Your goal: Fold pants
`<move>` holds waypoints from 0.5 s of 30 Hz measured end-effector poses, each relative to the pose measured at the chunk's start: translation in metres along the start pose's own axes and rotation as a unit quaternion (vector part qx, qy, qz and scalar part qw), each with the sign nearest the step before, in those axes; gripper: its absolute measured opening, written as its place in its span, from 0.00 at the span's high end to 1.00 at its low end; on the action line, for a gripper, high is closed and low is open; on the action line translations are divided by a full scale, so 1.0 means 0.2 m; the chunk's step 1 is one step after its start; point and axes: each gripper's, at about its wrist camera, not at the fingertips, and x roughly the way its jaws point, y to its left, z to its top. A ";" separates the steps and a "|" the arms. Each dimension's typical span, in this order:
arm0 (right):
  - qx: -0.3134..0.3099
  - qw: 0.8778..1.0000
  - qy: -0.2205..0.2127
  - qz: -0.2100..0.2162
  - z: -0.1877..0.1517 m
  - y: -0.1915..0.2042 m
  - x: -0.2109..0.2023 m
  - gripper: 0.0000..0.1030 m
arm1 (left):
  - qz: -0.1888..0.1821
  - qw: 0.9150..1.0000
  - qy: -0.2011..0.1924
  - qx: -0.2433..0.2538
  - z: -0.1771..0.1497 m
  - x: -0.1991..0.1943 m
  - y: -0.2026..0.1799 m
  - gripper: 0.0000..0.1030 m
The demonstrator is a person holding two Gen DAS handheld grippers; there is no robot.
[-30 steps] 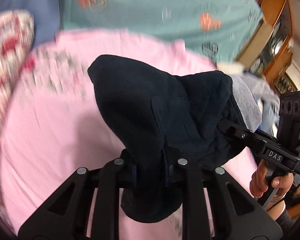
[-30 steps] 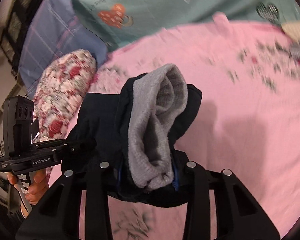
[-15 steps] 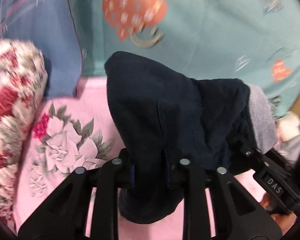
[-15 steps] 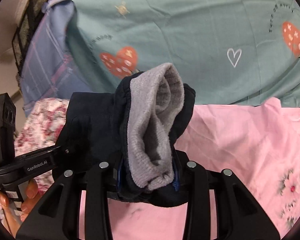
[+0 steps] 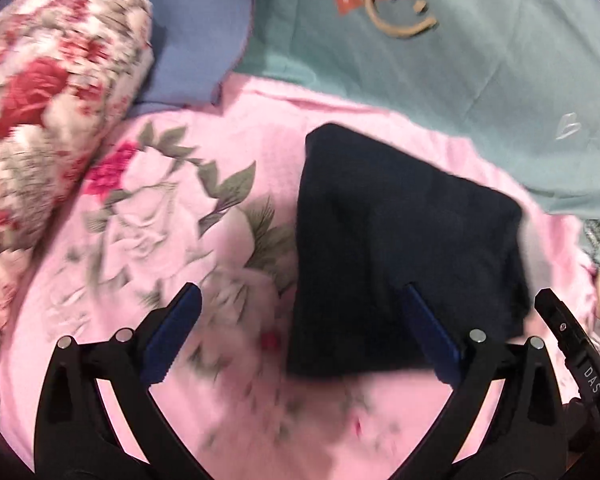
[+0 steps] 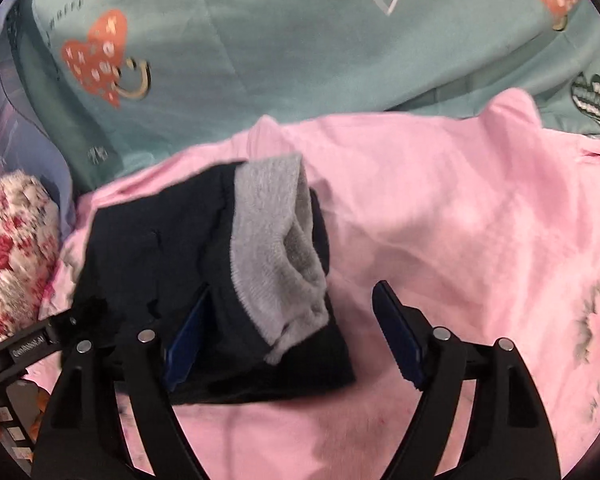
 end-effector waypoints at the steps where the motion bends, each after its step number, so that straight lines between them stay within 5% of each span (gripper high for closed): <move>1: -0.007 1.000 -0.006 -0.004 -0.01 0.02 -0.07 0.22 | -0.003 1.000 -0.004 0.005 -0.03 -0.08 -0.01 0.02; 8: -0.035 0.999 -0.010 0.013 -0.20 0.08 -0.60 0.16 | 0.019 0.996 -0.057 0.064 -0.37 -0.58 -0.04 0.02; 15: -0.060 0.997 -0.043 -0.010 -0.55 0.12 -1.01 0.09 | 0.020 0.992 -0.055 0.109 -0.71 -0.81 -0.09 0.02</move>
